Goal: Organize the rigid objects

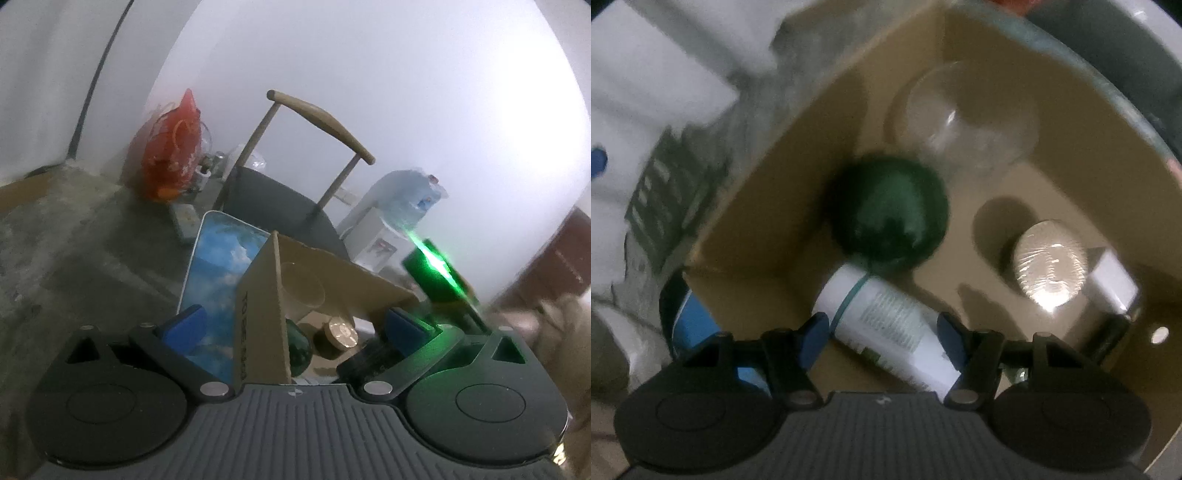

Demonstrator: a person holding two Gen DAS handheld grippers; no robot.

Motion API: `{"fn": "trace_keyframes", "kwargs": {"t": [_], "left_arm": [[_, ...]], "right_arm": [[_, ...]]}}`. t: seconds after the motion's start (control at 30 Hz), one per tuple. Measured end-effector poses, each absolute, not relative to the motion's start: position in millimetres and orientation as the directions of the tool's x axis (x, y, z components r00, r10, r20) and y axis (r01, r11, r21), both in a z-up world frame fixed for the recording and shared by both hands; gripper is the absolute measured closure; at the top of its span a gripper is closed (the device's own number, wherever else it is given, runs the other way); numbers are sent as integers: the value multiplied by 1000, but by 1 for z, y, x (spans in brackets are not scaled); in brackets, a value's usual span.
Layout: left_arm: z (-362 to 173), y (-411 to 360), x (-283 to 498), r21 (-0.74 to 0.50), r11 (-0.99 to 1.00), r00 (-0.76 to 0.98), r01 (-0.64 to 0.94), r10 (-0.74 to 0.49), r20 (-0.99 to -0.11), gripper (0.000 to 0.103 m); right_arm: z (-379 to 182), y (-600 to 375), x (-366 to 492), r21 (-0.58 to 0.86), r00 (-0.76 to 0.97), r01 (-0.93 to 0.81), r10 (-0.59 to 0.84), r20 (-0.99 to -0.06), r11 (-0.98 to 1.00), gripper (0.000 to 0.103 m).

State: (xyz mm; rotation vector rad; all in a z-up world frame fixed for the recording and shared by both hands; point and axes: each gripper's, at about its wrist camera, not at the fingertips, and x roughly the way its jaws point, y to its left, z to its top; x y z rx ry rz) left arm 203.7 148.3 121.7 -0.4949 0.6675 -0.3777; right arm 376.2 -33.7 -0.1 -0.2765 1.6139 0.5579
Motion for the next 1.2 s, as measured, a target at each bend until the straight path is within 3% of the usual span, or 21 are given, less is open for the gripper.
{"fn": "trace_keyframes", "kwargs": {"t": [0.17, 0.4, 0.5, 0.77, 0.9, 1.1, 1.2], "left_arm": [[111, 155, 208, -563, 805, 710, 186, -507, -490, 0], [110, 162, 208, -576, 800, 722, 166, -496, -482, 0], [109, 163, 207, -588, 793, 720, 156, -499, -482, 0], [108, 160, 207, -590, 794, 718, 146, -495, -489, 0], [108, 159, 207, -582, 800, 715, 146, -492, -497, 0], [107, 156, 209, -580, 800, 709, 156, -499, -498, 0], [106, 154, 207, -580, 798, 704, 162, -506, -499, 0]], "right_arm": [[-11, -25, 385, 228, -212, -510, 135, -968, 829, 29], [-30, -32, 397, 371, -291, -432, 263, -920, 822, 22], [-24, -44, 396, 377, -272, -441, 279, -921, 814, 32], [-21, -61, 405, 417, -253, -414, 338, -907, 809, 41], [4, -80, 406, 451, -203, -388, 403, -892, 804, 81], [25, -98, 393, 429, -156, -420, 403, -902, 799, 79], [25, -96, 392, 331, -109, -481, 320, -941, 812, 78]]}}
